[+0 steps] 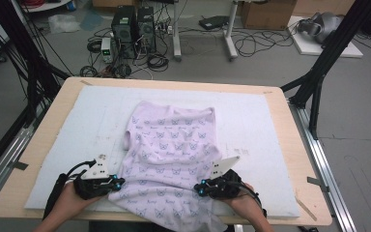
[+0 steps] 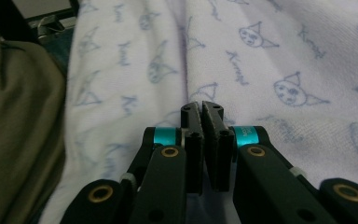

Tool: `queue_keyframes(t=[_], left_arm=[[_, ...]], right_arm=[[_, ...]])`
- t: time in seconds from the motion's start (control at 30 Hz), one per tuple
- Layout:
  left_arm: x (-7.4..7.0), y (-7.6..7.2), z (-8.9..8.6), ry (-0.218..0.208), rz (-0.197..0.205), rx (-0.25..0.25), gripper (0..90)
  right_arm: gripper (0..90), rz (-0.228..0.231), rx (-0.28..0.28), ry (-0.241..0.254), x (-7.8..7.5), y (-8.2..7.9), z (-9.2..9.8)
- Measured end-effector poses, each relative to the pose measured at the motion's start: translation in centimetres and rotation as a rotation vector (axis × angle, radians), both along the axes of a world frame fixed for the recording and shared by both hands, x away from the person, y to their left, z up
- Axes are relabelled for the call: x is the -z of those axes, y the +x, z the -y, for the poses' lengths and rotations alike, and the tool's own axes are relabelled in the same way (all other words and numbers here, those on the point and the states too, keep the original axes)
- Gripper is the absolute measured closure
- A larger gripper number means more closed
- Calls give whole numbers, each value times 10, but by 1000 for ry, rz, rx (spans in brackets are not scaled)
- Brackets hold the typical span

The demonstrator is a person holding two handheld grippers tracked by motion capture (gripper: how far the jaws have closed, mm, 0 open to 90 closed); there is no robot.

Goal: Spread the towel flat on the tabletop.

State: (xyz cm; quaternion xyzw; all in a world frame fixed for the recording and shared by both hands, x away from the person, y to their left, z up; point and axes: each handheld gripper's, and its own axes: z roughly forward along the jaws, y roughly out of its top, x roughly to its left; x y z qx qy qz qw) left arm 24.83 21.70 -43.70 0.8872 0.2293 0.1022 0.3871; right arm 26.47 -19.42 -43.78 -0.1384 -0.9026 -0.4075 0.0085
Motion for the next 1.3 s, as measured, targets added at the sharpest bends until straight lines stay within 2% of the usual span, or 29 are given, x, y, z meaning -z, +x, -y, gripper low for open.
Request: queue_keyframes(t=[0.2,0.27,0.3,0.4,0.47,0.53,0.57,0.63,0.73,0.77,0.8,0.83,0.87,0.9,0.93,0.97,1.03,1.1,1.17,1.2,1.23,1.27,1.3], left_arm=[[-10,-19,0,-4,17,34,881],[-15,-27,-2,-9,26,49,881],[-17,-31,-2,-17,26,56,880],[-21,-37,-4,-28,44,73,865],[-21,-31,-4,-42,53,58,781],[-20,-20,-2,-51,61,42,694],[-19,-14,0,-50,62,35,649],[-15,0,4,-52,63,35,639],[-5,18,15,-31,41,29,632],[0,22,18,-28,22,36,673],[5,24,22,-13,0,52,673],[7,24,22,-26,18,61,769],[6,24,22,-25,4,72,815],[6,21,23,-28,5,72,815],[5,19,23,-9,19,80,866],[4,17,22,-7,9,92,876],[1,8,15,-2,-10,94,880],[0,4,10,2,-6,99,880],[-4,-6,4,-10,-6,104,881],[-7,-12,1,-18,-4,110,881],[-11,-19,0,-26,3,118,881],[-15,-26,-2,-20,14,136,881],[-18,-31,-3,-29,22,144,880]], right_arm=[[874,-9,-21,13,-4,-12,-1],[874,-15,-51,25,-7,-18,0],[874,-30,-92,24,-10,-26,1],[856,-17,-109,42,-15,-31,4],[778,5,-71,68,-21,-29,9],[709,43,-5,80,-25,-21,13],[655,66,36,60,-24,-9,13],[647,75,56,43,-21,-3,11],[638,71,80,-31,-9,12,4],[651,66,77,-81,-1,18,-1],[651,66,77,-81,-1,18,-1],[709,69,75,-76,3,20,-2],[760,60,80,-69,4,20,-1],[760,60,80,-69,4,20,-1],[826,41,71,-57,4,21,0],[863,33,65,-48,5,20,0],[878,13,36,-34,5,18,2],[879,11,28,-34,4,16,2],[880,7,-7,-19,1,5,3],[880,7,-7,-19,1,5,3],[879,-6,-39,12,-3,-7,4],[879,-6,-39,12,-3,-7,4],[876,-6,-63,35,-7,-14,5]])
